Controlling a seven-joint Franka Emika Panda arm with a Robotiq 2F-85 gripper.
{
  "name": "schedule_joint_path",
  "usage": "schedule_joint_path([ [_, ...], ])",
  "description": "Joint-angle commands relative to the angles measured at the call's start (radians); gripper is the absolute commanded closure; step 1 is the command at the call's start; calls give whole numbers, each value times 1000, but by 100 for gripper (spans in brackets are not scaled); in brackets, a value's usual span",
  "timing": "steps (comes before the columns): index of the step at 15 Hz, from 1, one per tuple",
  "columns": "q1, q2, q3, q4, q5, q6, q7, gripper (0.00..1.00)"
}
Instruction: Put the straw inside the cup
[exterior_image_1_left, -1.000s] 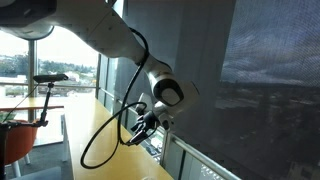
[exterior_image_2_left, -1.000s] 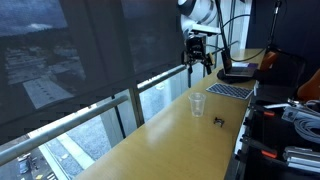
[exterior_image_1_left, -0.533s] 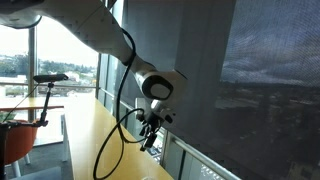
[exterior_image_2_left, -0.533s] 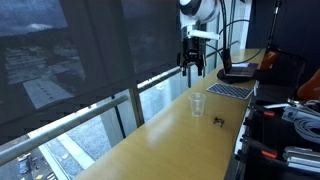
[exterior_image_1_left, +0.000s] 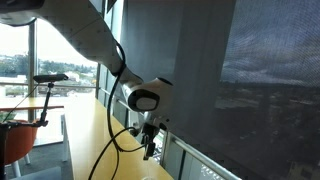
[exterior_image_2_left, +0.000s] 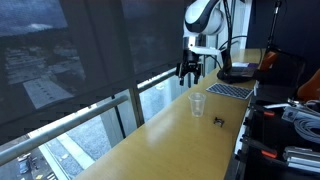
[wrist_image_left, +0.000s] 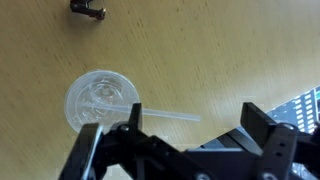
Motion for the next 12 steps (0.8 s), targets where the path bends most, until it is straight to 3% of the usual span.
schedule_joint_path([
  [1,13,-50,0,-87,-60,83,18,0],
  [6,15,-71,-15,-121,-153,135,38,0],
  [12,-4,-89,-17,-112,-165,121,31,0],
])
